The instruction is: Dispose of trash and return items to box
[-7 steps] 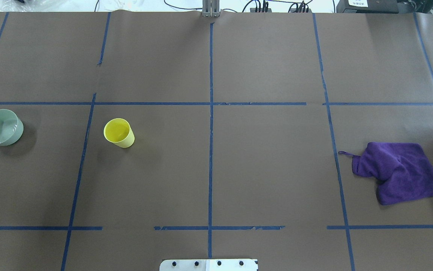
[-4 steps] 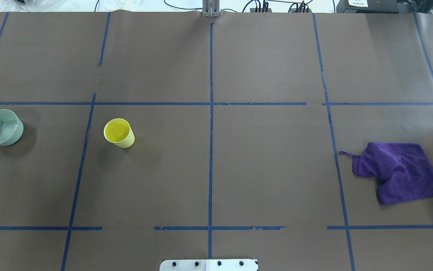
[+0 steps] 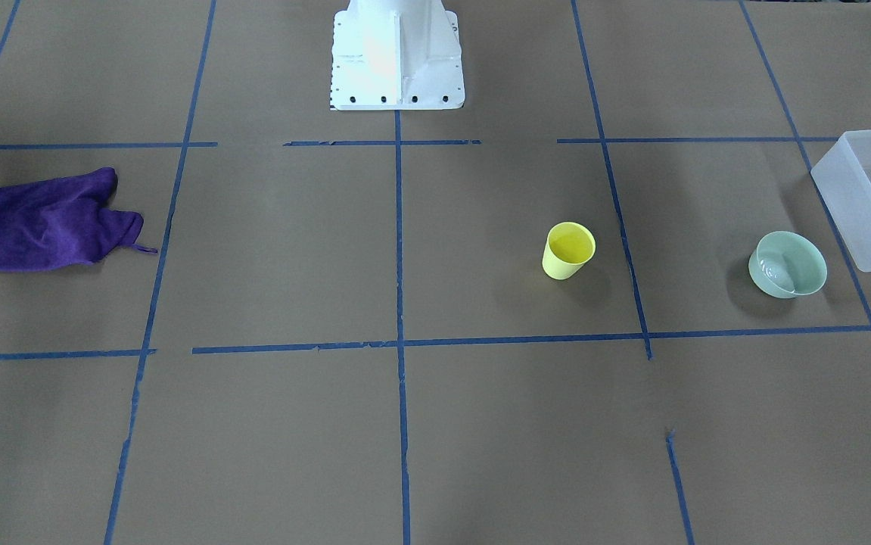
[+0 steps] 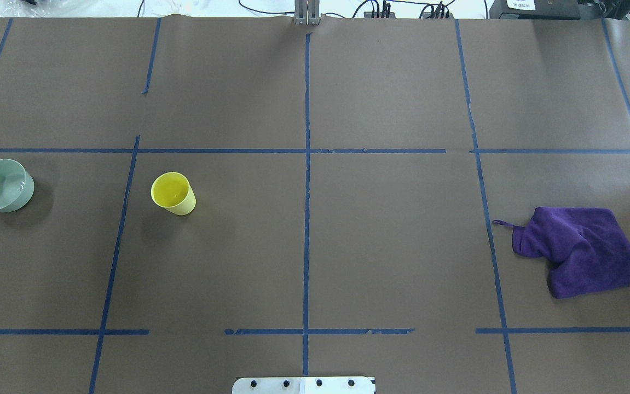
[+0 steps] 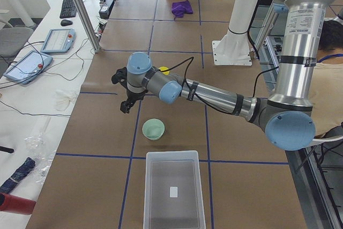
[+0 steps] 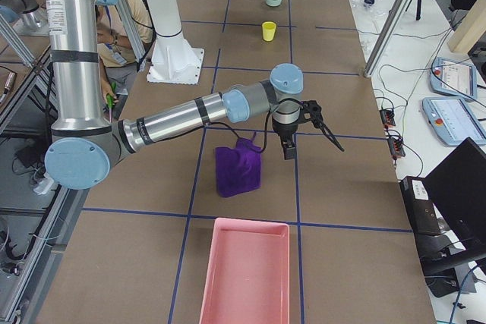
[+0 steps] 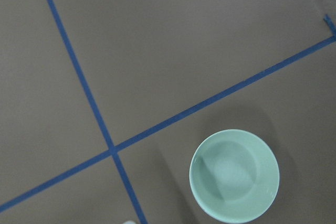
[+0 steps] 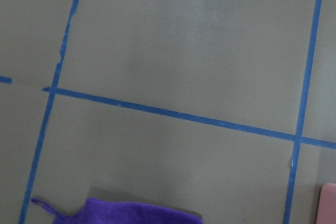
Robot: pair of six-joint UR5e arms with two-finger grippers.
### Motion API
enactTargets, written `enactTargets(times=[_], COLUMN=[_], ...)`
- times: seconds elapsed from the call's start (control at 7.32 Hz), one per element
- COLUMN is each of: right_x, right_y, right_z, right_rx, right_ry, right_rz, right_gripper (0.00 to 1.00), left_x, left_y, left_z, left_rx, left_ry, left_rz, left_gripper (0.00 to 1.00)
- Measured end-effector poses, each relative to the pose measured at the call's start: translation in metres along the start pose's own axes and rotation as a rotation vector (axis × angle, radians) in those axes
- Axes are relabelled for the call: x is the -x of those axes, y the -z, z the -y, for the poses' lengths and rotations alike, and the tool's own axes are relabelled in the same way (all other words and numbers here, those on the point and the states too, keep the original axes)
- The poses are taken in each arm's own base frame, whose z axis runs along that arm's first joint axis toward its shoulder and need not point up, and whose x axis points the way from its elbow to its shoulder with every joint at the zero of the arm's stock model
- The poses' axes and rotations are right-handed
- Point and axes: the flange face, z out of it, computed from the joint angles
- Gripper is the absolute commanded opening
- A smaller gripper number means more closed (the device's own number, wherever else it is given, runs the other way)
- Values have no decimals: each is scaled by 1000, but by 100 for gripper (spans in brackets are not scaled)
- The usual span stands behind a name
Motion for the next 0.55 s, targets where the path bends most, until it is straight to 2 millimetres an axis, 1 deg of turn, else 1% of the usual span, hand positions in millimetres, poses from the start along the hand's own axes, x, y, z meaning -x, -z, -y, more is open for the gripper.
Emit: enactTargets(times=[0.14, 0.27, 0.41, 0.55], right_x=[20, 29, 32, 34], right_y=[8, 10, 8, 6], right_z=[4, 5, 5, 4], right_rx=[-34, -63, -78, -96], right_ry=[-41, -35, -18, 7], right_rz=[16, 33, 48, 60], right_gripper=[100, 100, 100, 100], left_x=[-15, -29, -44, -70], left_y=[6, 8, 6, 1], left_z=[26, 40, 48, 56], left_rx=[-57, -118, -162, -192], left_ry=[-4, -14, 27, 91], left_rz=[-7, -22, -48, -89], left_gripper=[100, 100, 100, 100])
